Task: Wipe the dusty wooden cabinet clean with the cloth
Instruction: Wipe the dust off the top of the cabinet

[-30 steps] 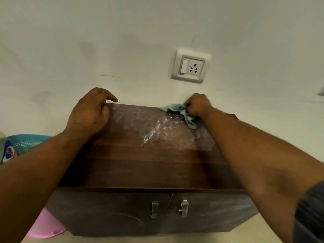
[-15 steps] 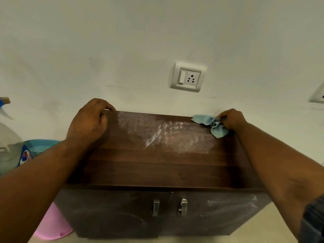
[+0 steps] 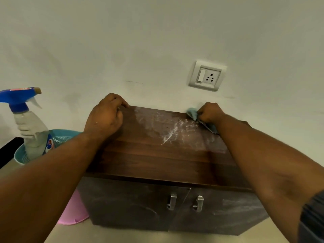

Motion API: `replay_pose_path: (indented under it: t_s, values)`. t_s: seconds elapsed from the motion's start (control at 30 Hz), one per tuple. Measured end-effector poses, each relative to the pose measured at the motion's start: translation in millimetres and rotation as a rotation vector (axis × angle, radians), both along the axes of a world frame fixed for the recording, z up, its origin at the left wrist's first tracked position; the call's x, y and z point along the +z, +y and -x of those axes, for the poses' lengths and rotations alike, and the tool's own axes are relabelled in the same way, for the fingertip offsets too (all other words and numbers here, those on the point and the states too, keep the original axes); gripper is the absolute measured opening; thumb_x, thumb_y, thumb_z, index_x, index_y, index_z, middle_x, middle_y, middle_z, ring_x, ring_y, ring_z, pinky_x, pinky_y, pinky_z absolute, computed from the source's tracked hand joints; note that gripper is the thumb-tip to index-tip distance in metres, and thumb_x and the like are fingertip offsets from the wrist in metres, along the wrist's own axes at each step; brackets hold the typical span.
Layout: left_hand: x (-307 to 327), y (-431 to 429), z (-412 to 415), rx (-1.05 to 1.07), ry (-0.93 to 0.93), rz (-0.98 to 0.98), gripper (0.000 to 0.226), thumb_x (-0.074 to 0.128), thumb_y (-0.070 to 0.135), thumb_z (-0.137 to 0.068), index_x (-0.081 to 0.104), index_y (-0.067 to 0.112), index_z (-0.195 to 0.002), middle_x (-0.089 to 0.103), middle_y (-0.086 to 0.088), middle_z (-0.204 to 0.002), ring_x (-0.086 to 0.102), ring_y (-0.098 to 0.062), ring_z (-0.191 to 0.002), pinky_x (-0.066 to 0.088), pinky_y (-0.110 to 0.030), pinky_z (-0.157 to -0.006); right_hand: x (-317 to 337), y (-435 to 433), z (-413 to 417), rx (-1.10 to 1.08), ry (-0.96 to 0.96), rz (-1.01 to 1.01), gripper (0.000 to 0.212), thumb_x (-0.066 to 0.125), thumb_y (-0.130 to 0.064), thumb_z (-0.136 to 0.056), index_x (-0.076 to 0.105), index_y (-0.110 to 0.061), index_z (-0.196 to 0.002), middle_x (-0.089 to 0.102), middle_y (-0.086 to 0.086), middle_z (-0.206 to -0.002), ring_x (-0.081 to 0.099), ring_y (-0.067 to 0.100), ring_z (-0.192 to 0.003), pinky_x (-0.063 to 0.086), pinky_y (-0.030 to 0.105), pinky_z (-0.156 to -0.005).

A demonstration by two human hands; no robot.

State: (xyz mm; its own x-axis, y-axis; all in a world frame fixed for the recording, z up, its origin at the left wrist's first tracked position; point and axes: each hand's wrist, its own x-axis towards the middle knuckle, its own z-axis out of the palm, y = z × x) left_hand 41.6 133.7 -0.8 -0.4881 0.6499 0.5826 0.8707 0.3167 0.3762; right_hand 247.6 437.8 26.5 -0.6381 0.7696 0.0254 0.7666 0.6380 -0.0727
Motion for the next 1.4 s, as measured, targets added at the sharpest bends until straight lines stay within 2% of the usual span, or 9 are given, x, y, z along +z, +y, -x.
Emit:
replay_pose_path:
  t_s: [0.27,0.37,0.5,0.57,0.67,0.83,1.07,1.23,1.4]
  values:
    - [-8.4,-12.1,13.8,0.067,-0.044,-0.057,0.029,0.049,0.006,-0.091,0.068,0.018,-0.109,0.057,-0.001,-0.121,0.059,-0.019,-0.106,0.049,-0.029,-0.092,-3.0,-83.0,128.8,0.246,0.091,0.038,0.032,0.067,-0.027,-0.089,0.072,-0.014,-0.117,0.068,0.011,-0.119,0.062,0.027,-0.109,0.052,0.033,-0.096]
    - [-8.8,-5.7,16.6,0.081,-0.048,-0.068,0.029,0.049,0.006,-0.09,0.068,0.018,-0.109,0.058,-0.002,-0.119,0.06,-0.02,-0.104,0.052,-0.034,-0.091,-5.0,-118.2,171.4,0.372,0.143,0.086,0.029,0.064,-0.029,-0.091,0.074,-0.019,-0.117,0.07,0.008,-0.118,0.063,0.025,-0.107,0.051,0.03,-0.094]
    - [-8.6,3.4,13.8,0.077,-0.069,-0.085,0.026,0.051,0.01,-0.093,0.067,0.018,-0.112,0.059,-0.003,-0.119,0.06,-0.02,-0.101,0.051,-0.03,-0.091,-8.3,-147.5,190.4,0.498,0.168,0.115,0.014,0.061,-0.021,-0.09,0.073,-0.017,-0.086,0.073,0.005,-0.097,0.065,0.023,-0.095,0.046,0.027,-0.072]
    - [-14.3,13.9,5.0,0.05,-0.072,-0.048,0.026,0.05,0.011,-0.095,0.066,0.018,-0.114,0.059,-0.003,-0.119,0.06,-0.02,-0.102,0.05,-0.03,-0.091,-15.7,-132.8,175.2,0.5,0.185,0.138,0.015,0.063,-0.015,-0.087,0.076,-0.018,-0.091,0.074,0.004,-0.097,0.066,0.022,-0.092,0.047,0.026,-0.072]
    - [-19.5,8.5,5.9,0.013,-0.038,-0.03,0.031,0.049,0.007,-0.091,0.067,0.016,-0.114,0.06,-0.003,-0.119,0.06,-0.022,-0.105,0.052,-0.034,-0.093,-15.0,-105.5,152.1,0.436,0.223,0.135,0.026,0.07,-0.01,-0.083,0.077,-0.018,-0.108,0.074,0.005,-0.112,0.067,0.021,-0.102,0.048,0.02,-0.089]
    - [-22.6,-2.8,11.1,0.028,-0.02,0.009,0.033,0.05,0.005,-0.089,0.066,0.02,-0.113,0.06,0.0,-0.121,0.059,-0.019,-0.109,0.049,-0.03,-0.094,-9.9,-33.2,74.8,0.168,0.205,0.079,0.033,0.066,0.004,-0.08,0.078,-0.013,-0.105,0.073,0.009,-0.113,0.065,0.024,-0.104,0.043,0.019,-0.085]
    - [-14.7,-21.2,12.8,0.03,0.013,0.032,0.031,0.051,0.004,-0.09,0.067,0.019,-0.112,0.06,-0.003,-0.12,0.06,-0.022,-0.108,0.052,-0.035,-0.093,-8.1,35.0,-51.1,-0.2,0.172,0.044,0.038,0.06,0.009,-0.084,0.076,-0.011,-0.112,0.07,0.008,-0.12,0.062,0.026,-0.109,0.041,0.022,-0.084]
    - [-13.6,-24.6,17.2,0.059,-0.007,0.062,0.031,0.051,0.004,-0.09,0.068,0.017,-0.113,0.062,-0.006,-0.121,0.06,-0.025,-0.11,0.05,-0.037,-0.095,0.4,16.1,-28.5,-0.188,0.128,0.027,0.033,0.07,0.001,-0.081,0.077,-0.013,-0.11,0.071,0.007,-0.118,0.061,0.025,-0.112,0.05,0.028,-0.095]
    - [-13.6,-14.7,13.5,0.072,-0.057,0.068,0.032,0.05,0.005,-0.09,0.068,0.016,-0.114,0.064,-0.006,-0.121,0.06,-0.026,-0.112,0.049,-0.039,-0.1,-1.9,-51.2,58.7,0.062,0.187,0.068,0.024,0.069,-0.009,-0.085,0.078,-0.013,-0.106,0.074,0.007,-0.109,0.065,0.023,-0.104,0.053,0.033,-0.096]
